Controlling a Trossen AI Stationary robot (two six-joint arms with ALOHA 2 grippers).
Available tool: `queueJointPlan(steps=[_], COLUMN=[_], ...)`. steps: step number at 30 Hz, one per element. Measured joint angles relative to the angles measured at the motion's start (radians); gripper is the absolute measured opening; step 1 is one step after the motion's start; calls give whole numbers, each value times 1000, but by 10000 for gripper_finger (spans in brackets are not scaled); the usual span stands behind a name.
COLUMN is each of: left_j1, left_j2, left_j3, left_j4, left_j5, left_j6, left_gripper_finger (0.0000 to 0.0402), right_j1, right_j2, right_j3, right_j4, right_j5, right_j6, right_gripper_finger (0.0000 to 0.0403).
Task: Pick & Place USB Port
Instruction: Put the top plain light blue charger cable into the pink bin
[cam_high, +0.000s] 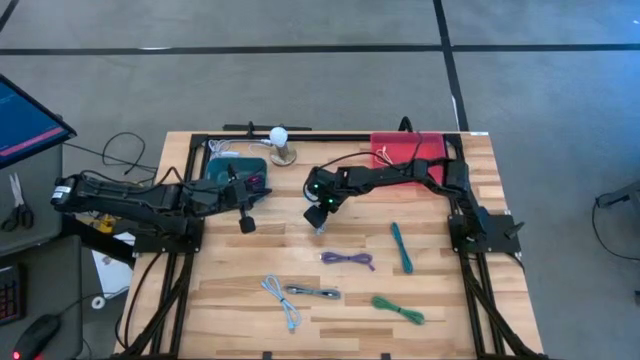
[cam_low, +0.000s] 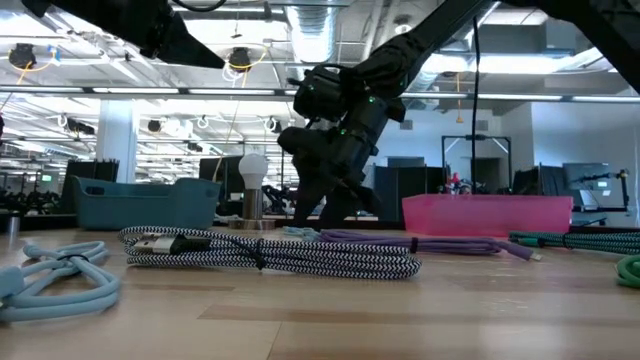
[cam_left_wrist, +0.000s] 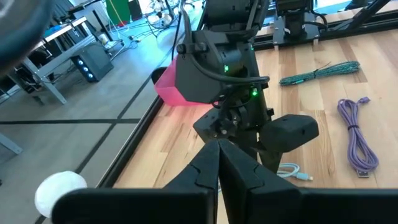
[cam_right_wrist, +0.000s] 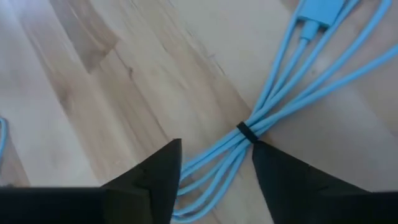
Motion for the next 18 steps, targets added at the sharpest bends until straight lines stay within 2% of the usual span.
queueJointPlan(steps=[4, 11, 18], left_j1=[0, 0, 0], left_j2=[0, 0, 0], left_j3=[0, 0, 0], left_j4=[-2, -6, -6], left_j5=[0, 0, 0], left_j6=[0, -10, -22], left_gripper_finger=[8, 8, 8], right_j1=[0, -5, -8], right_j2=[2, 4, 2], right_j3=[-1, -3, -3], right_j4=[0, 1, 4], right_j5=[4, 9, 2], right_j6=[-38, -138, -193], right_gripper_finger=[136, 17, 2])
